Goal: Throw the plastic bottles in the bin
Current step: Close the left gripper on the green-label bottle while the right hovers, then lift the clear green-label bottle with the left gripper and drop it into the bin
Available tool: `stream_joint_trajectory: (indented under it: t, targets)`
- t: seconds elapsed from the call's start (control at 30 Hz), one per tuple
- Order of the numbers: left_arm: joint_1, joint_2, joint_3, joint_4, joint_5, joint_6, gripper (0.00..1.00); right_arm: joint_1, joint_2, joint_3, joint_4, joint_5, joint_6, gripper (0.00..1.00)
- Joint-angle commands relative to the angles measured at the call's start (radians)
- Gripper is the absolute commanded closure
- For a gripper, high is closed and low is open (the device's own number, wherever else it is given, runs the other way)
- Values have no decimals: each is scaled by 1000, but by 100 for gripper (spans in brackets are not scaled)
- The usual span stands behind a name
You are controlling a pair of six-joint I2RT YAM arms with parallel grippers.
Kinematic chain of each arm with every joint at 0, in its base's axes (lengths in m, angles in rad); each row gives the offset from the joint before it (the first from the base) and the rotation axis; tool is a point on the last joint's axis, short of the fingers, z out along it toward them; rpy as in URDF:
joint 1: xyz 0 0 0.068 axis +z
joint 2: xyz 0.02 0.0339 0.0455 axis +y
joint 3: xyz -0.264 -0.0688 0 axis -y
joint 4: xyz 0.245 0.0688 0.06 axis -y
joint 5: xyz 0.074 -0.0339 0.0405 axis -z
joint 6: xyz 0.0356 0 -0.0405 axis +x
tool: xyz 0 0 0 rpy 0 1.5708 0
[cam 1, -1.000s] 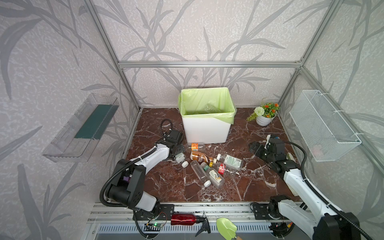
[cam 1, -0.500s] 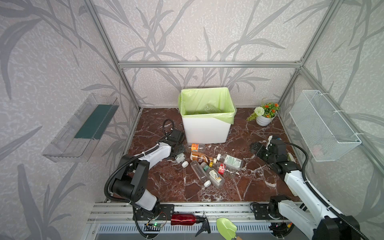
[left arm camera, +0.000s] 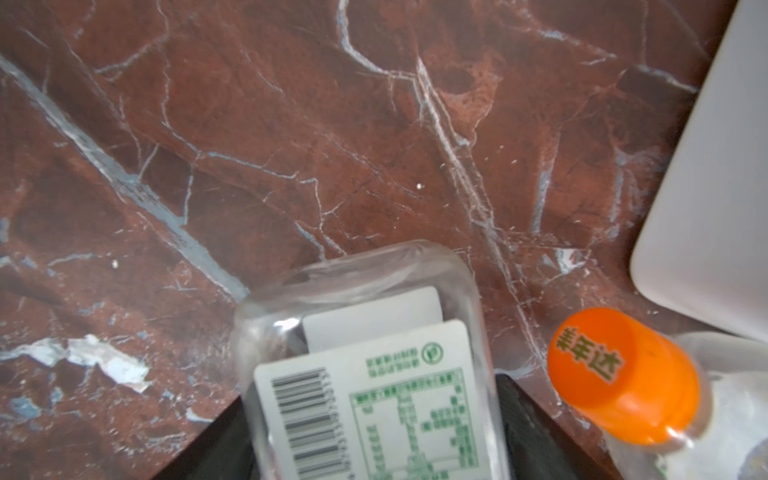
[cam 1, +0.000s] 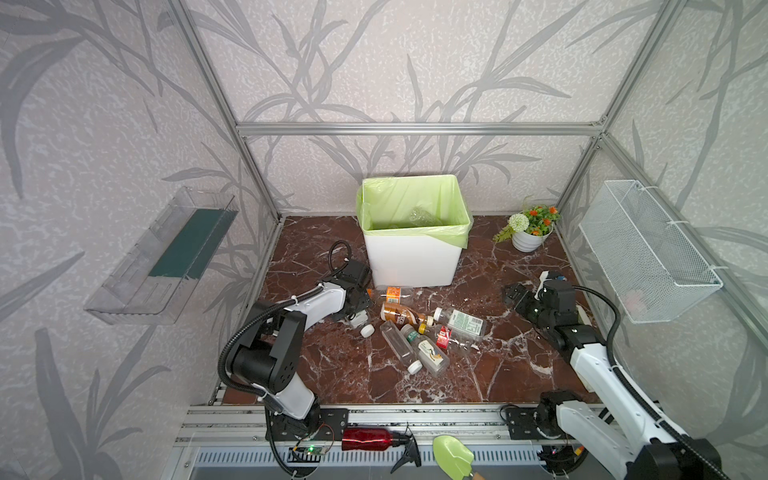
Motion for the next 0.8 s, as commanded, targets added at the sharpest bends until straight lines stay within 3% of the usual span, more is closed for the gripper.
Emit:
stream_joint_trajectory:
  t: [0.0, 0.43, 0.6, 0.77]
  targets:
    - [15, -5, -19, -14, -15, 21, 17, -4, -11, -17, -4, 10, 18, 1]
    - [49, 10, -57, 48, 67, 40, 19, -4, -13, -12, -5, 6, 31, 1]
    - [52, -56, -65, 60, 65, 39, 41, -4, -14, -12, -3, 10, 32, 1]
    - [62, -190, -28, 13, 25, 79, 50, -4, -15, -9, 3, 13, 25, 1]
